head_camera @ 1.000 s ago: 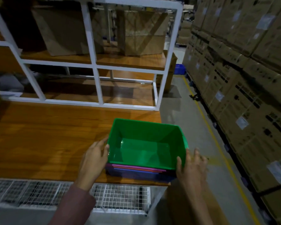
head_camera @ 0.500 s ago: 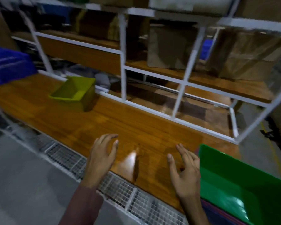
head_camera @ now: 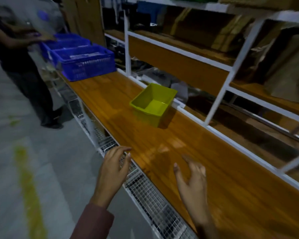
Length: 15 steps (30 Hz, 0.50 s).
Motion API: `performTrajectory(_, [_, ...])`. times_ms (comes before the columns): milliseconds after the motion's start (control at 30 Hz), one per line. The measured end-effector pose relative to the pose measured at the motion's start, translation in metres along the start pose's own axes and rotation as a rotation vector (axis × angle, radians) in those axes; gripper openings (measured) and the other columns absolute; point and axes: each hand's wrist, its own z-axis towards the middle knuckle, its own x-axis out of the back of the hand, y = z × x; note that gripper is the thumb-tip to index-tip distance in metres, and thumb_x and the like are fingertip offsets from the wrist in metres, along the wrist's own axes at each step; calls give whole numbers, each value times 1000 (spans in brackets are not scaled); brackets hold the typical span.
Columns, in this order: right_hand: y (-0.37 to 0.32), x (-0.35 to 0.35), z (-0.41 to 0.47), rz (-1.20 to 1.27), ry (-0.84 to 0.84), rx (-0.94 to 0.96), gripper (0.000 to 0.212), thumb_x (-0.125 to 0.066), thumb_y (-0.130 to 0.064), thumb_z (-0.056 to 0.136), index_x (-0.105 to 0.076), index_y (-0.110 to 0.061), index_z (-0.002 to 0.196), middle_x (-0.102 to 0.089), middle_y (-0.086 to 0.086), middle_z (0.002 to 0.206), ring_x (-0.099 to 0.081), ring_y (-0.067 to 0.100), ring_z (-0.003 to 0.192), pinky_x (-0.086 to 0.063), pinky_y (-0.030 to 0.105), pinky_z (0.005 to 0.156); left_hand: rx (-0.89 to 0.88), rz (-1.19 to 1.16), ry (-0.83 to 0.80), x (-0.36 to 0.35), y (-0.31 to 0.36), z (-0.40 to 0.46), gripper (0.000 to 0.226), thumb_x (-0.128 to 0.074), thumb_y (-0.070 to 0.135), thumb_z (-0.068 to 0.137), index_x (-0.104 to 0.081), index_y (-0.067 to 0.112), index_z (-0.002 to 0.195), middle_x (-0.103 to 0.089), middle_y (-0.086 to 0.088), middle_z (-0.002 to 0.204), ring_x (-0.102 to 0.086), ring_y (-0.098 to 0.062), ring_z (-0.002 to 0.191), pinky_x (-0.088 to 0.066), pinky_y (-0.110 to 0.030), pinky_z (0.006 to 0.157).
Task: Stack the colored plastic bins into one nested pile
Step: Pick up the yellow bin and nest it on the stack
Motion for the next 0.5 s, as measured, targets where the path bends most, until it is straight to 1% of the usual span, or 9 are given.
performTrajectory(33, [-2, -11, 12, 4, -15, -1, 55, -57, -57, 99, -53, -36, 149, -51, -14, 140, -31, -30, 117, -40, 13, 85, 14, 2, 0, 0, -10, 7, 26, -50, 46, 110, -65, 40, 130, -63, 20, 131, -56, -8, 130, -49, -33, 106])
performTrajectory(100, [-6, -32, 42, 33, -57, -24, 50, -58, -56, 99, -53, -41, 146, -48, -14, 137, -43, -17, 116, -44, 13, 78, 29, 3, 4, 0, -25, 26, 25, -50, 44, 110, -65, 39, 130, -63, 20, 131, -56, -7, 131, -48, -30, 106])
performTrajectory(167, [-8, -54, 75, 66, -80, -59, 44, -60, -52, 99, -56, -43, 142, -48, -8, 136, -50, -7, 112, -44, 15, 75, 39, 2, 8, 0, -38, 50, 25, -51, 43, 110, -66, 38, 129, -63, 19, 130, -56, -6, 131, -48, -30, 106])
performTrajectory(200, [-10, -64, 92, 81, -81, -68, 44, -61, -51, 99, -58, -40, 142, -49, -5, 139, -51, -2, 113, -46, 18, 77, 46, 6, 7, 0, -44, 63, 25, -51, 43, 110, -67, 38, 128, -63, 19, 130, -55, -6, 131, -49, -31, 106])
performTrajectory(267, [-12, -84, 132, 89, -78, -66, 48, -62, -50, 99, -59, -35, 144, -51, 0, 145, -52, 12, 126, -48, 22, 80, 49, 13, -4, -2, -54, 98, 26, -50, 43, 110, -67, 38, 129, -62, 20, 131, -55, -4, 130, -49, -32, 106])
performTrajectory(334, [-14, -97, 168, 112, -86, -94, 46, -63, -48, 100, -60, -34, 144, -54, 1, 145, -51, 18, 130, -49, 24, 81, 48, 21, -22, -3, -61, 134, 27, -49, 45, 110, -66, 38, 129, -61, 21, 131, -54, -4, 128, -51, -33, 104])
performTrajectory(400, [-16, -111, 205, 211, -93, -169, 37, -63, -46, 100, -63, -35, 136, -60, 1, 141, -57, 21, 129, -56, 36, 89, 35, 48, -44, -6, -66, 172, 28, -47, 47, 110, -65, 40, 130, -59, 23, 132, -53, -3, 127, -53, -33, 100])
performTrajectory(434, [-16, -120, 222, 289, -98, -215, 28, -64, -40, 102, -65, -33, 129, -65, 0, 135, -61, 24, 128, -57, 36, 89, 27, 56, -46, -8, -67, 192, 28, -46, 47, 110, -64, 41, 131, -59, 24, 133, -53, -3, 127, -52, -32, 100])
performTrajectory(500, [-16, -142, 252, 509, -100, -357, 14, -61, -18, 104, -68, -22, 116, -72, 8, 121, -67, 33, 119, -53, 31, 78, 14, 47, -37, -15, -67, 225, 28, -46, 46, 110, -64, 41, 131, -58, 25, 133, -51, -1, 128, -45, -26, 99])
